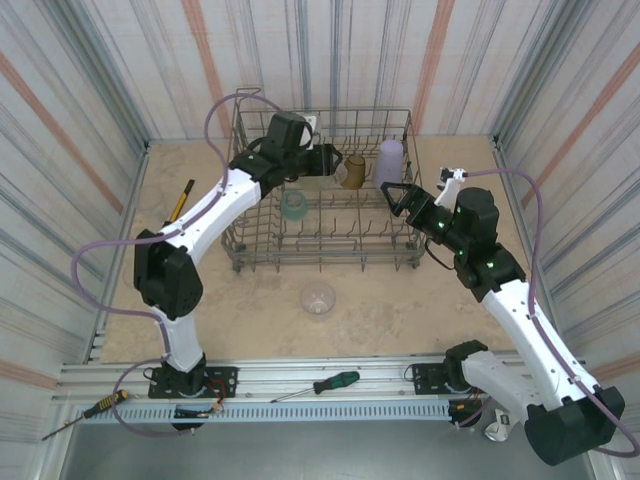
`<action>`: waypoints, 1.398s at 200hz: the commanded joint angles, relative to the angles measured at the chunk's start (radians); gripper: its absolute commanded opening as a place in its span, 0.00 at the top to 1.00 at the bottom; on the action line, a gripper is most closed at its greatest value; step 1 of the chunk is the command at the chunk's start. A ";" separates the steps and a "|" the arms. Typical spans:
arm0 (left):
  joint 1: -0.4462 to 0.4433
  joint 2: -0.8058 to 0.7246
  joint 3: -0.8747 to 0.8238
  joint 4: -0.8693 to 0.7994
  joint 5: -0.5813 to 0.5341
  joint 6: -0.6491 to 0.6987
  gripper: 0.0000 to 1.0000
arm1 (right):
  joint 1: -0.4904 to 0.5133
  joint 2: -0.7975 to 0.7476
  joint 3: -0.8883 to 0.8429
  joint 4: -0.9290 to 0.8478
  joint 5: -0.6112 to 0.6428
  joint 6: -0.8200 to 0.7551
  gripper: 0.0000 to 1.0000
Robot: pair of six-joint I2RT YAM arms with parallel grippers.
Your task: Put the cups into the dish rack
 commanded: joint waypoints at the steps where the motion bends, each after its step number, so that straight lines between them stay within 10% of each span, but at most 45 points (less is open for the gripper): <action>1: -0.042 0.011 0.040 0.006 -0.069 0.126 1.00 | -0.009 -0.021 -0.011 -0.029 0.024 -0.026 0.01; 279: -0.147 0.276 0.057 0.148 -0.427 0.351 1.00 | -0.019 0.050 0.014 0.021 0.047 -0.010 0.01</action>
